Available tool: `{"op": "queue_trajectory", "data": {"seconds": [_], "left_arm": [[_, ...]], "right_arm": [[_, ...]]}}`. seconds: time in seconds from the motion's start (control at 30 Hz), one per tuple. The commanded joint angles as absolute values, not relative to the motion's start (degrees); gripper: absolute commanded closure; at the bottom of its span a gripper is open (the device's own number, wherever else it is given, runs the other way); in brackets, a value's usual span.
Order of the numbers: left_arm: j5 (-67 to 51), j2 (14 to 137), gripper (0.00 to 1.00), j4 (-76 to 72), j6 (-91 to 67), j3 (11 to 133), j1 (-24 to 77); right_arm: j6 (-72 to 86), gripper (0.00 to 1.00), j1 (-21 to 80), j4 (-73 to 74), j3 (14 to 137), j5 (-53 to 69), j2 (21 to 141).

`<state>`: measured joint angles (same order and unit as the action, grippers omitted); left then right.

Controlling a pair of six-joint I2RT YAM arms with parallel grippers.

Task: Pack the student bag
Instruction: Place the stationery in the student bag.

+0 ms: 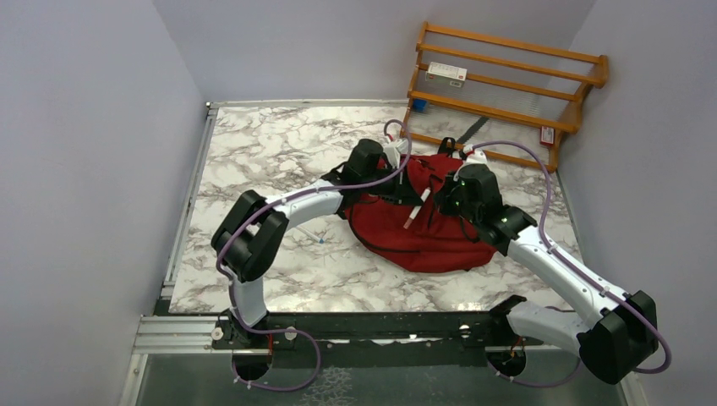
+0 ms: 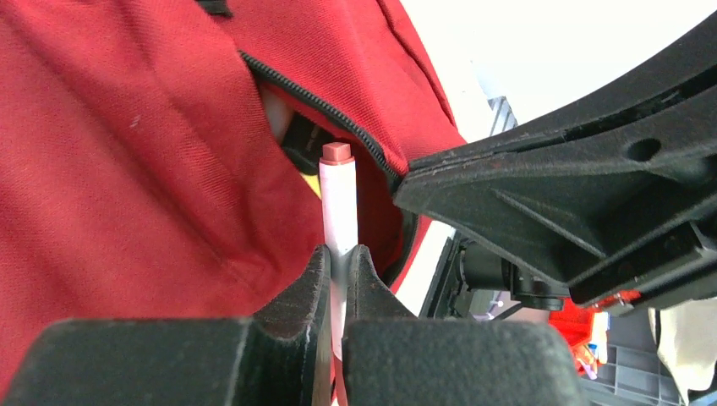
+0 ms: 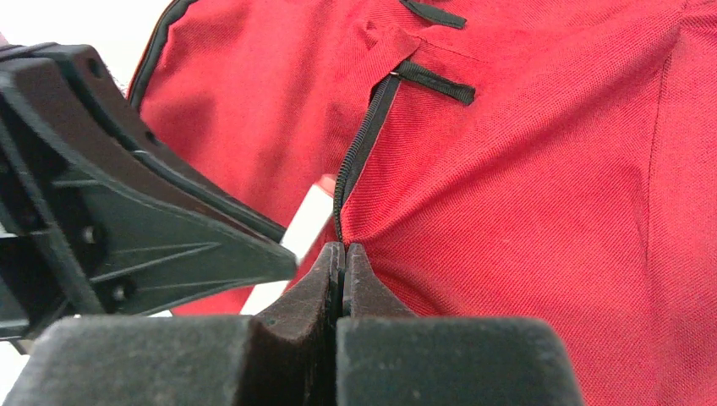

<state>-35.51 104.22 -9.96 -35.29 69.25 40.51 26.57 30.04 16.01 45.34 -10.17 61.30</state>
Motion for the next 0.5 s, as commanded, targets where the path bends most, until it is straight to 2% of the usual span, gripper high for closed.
{"op": "queue_trajectory", "data": {"seconds": [0.0, 0.47], "left_arm": [[-39.11, 107.57, 1.00, -9.45, -35.38, 73.42, 41.94], [-38.01, 117.85, 1.00, -12.58, -41.12, 82.52, 42.17]], "right_arm": [[27.06, 0.99, 30.53, 15.20, 46.27, -10.53, 60.03], [27.32, 0.99, 30.61, 14.82, 45.71, -8.57, 59.34]]}}
